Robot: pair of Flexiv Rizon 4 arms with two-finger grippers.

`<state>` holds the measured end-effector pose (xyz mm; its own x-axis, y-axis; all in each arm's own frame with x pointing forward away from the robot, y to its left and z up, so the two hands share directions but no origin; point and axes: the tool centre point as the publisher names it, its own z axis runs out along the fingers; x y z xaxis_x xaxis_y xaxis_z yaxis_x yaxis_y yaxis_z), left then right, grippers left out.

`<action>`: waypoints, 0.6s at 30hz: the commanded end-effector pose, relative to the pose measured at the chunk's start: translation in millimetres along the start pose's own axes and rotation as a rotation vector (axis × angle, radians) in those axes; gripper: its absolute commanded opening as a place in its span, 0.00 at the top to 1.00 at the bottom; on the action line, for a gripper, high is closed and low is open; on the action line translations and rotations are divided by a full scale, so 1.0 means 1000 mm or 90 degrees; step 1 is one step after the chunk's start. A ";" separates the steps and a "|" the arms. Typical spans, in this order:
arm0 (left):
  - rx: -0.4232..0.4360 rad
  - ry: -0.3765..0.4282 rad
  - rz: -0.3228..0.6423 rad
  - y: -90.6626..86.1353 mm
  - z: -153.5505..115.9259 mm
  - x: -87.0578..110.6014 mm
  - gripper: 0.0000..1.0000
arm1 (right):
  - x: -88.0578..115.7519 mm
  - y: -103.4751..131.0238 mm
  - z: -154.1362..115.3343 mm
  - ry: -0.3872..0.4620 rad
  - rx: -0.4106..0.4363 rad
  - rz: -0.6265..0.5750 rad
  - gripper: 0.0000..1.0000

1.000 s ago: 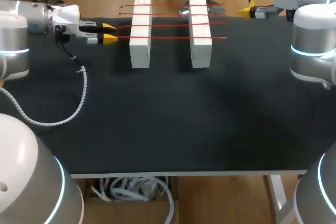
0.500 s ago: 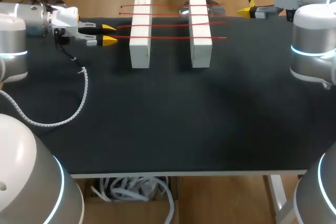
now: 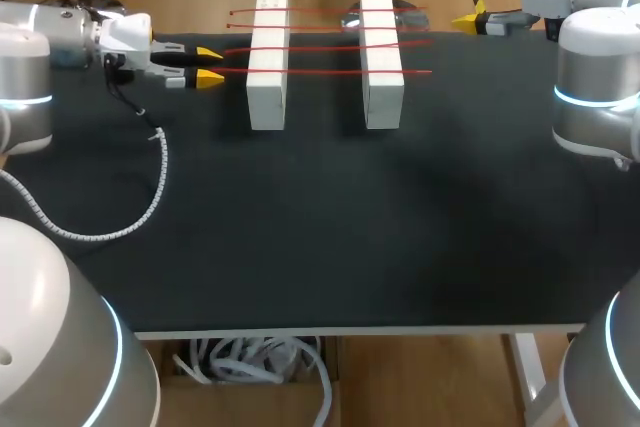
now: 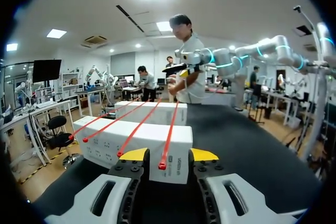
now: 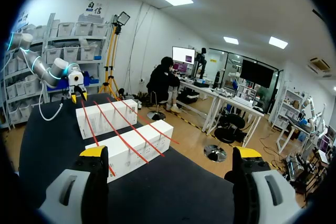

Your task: Grab the tape and strap the tape.

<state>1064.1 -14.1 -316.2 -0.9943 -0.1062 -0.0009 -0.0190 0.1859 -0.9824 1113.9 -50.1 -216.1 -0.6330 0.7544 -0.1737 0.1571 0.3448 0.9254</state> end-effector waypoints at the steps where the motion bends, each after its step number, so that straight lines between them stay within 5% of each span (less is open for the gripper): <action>1: 0.001 0.007 0.001 0.000 0.001 -0.002 0.72 | 0.000 0.000 0.000 0.000 0.000 0.000 0.00; 18: -0.007 0.009 0.003 0.005 0.004 -0.006 0.76 | 0.000 0.000 0.000 0.000 0.000 0.000 0.00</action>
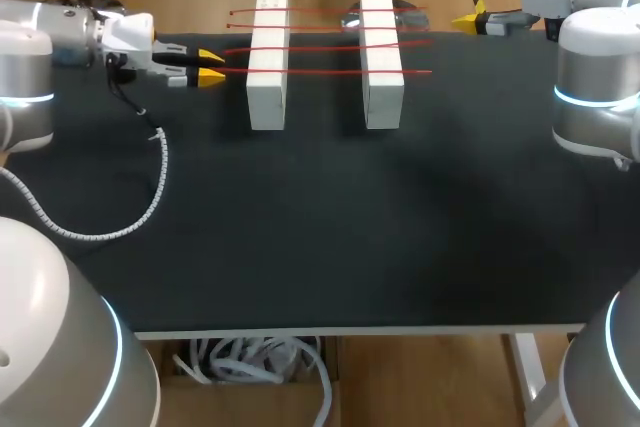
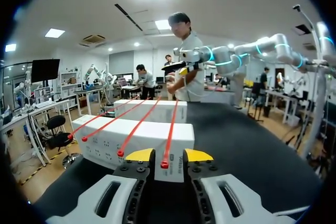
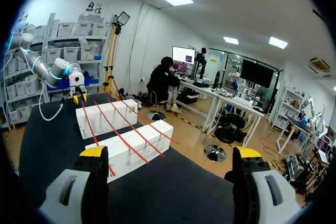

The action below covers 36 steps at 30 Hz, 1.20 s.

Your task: Grab the tape and strap the tape.

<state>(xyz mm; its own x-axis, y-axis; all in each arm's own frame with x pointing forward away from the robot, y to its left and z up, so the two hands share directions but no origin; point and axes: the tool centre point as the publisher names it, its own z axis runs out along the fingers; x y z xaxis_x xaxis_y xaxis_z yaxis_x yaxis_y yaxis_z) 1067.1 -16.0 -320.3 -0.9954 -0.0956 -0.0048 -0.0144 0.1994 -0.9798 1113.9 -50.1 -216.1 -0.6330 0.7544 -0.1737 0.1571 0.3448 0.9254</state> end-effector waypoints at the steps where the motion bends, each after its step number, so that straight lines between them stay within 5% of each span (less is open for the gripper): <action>1: 0.001 0.002 -0.002 0.001 0.001 -0.004 0.76 | 0.000 0.000 0.000 0.000 0.000 0.000 0.00; 8: 0.001 0.001 -0.006 0.003 0.000 -0.004 0.84 | 0.000 0.000 0.000 0.000 0.000 0.000 0.00; 16: 0.001 0.004 0.002 0.003 0.000 -0.004 0.82 | 0.000 0.000 0.000 0.000 0.000 0.000 0.00; 28: 0.001 0.004 -0.001 0.003 -0.002 -0.004 1.00 | 0.000 0.000 0.000 0.000 0.000 0.000 0.00; 36: -0.002 0.005 -0.003 0.003 -0.004 -0.004 1.00 | 0.000 0.000 0.000 0.000 0.000 0.000 0.00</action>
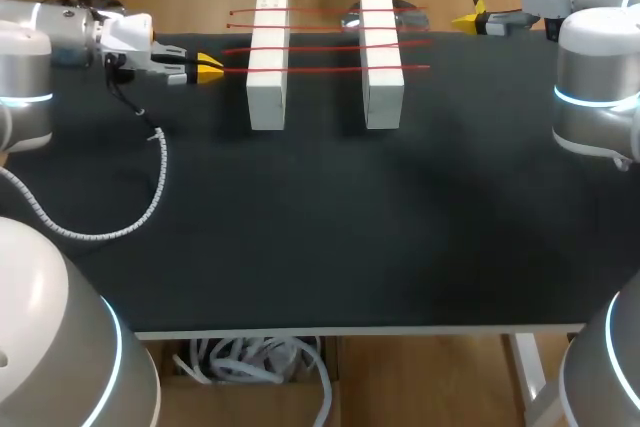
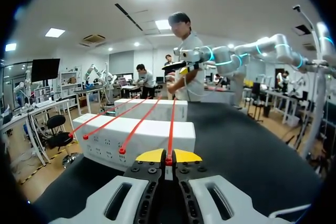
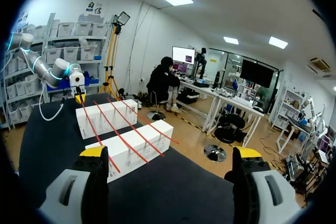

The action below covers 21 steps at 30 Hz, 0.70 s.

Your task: Grab the tape and strap the tape.

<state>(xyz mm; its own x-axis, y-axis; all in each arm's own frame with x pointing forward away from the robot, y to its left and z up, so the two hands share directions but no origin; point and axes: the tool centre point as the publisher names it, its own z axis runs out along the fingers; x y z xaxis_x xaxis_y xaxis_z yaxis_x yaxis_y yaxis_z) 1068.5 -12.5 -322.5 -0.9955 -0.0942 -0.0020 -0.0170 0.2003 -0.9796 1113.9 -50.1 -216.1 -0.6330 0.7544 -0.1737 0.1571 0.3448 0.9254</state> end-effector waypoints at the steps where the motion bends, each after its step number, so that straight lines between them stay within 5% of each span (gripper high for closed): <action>1: 0.000 0.004 -0.002 -0.001 -0.002 -0.002 1.00 | 0.000 0.000 0.000 0.000 0.000 0.000 0.00; 13: -0.007 -0.016 -0.021 -0.019 -0.010 0.002 1.00 | 0.000 0.000 0.000 0.000 0.000 0.000 0.00; 21: 0.048 -0.074 -0.087 -0.065 -0.011 -0.004 1.00 | 0.000 0.000 0.000 0.000 0.000 0.000 0.00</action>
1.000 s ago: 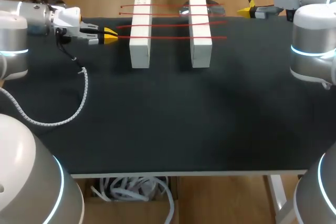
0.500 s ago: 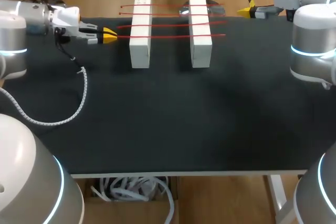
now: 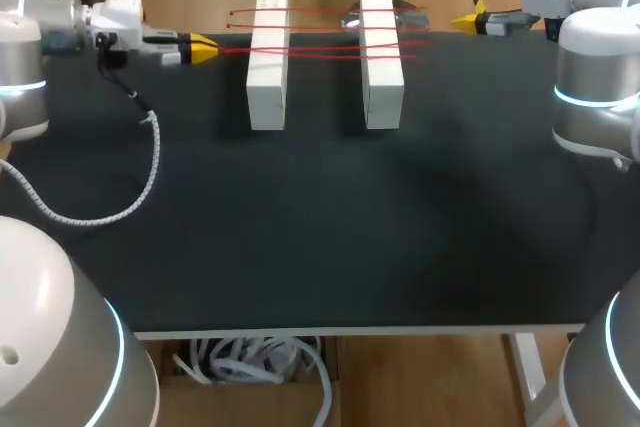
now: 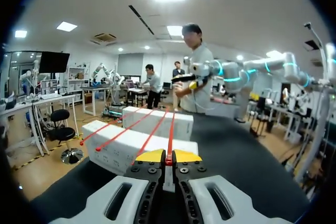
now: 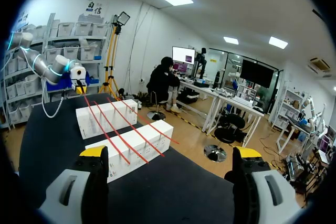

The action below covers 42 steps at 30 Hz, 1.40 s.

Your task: Grab the tape and strap the tape.

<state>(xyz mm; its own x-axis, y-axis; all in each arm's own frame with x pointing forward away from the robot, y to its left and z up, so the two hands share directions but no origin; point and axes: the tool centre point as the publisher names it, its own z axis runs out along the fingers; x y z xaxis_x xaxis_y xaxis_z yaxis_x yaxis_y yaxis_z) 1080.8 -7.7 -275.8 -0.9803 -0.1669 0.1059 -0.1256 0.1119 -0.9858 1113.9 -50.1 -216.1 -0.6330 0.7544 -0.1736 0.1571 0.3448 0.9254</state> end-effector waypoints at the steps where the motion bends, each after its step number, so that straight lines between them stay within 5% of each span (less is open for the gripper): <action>1: 0.012 -0.041 -0.014 -0.026 0.003 0.012 1.00 | 0.000 0.000 0.000 0.000 0.000 0.000 0.00; 15: 0.146 0.011 0.012 -0.117 0.027 0.040 1.00 | 0.000 0.000 0.000 0.000 0.000 0.000 0.00; 28: 0.254 0.034 -0.098 -0.182 0.054 0.038 1.00 | 0.000 0.000 0.000 0.000 0.000 0.000 0.00; 42: 0.315 0.005 -0.087 -0.215 0.064 0.042 1.00 | 0.000 0.000 0.000 0.000 0.000 0.000 0.00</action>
<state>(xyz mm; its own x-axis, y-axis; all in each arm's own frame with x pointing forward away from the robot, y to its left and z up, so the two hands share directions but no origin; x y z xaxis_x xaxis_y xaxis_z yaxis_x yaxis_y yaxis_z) 1081.9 -97.9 -68.7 -0.9638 -0.1227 0.2367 -0.1747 -0.3798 -0.9084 1113.9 -50.1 -216.0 -0.6330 0.7544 -0.1737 0.1571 0.3449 0.9254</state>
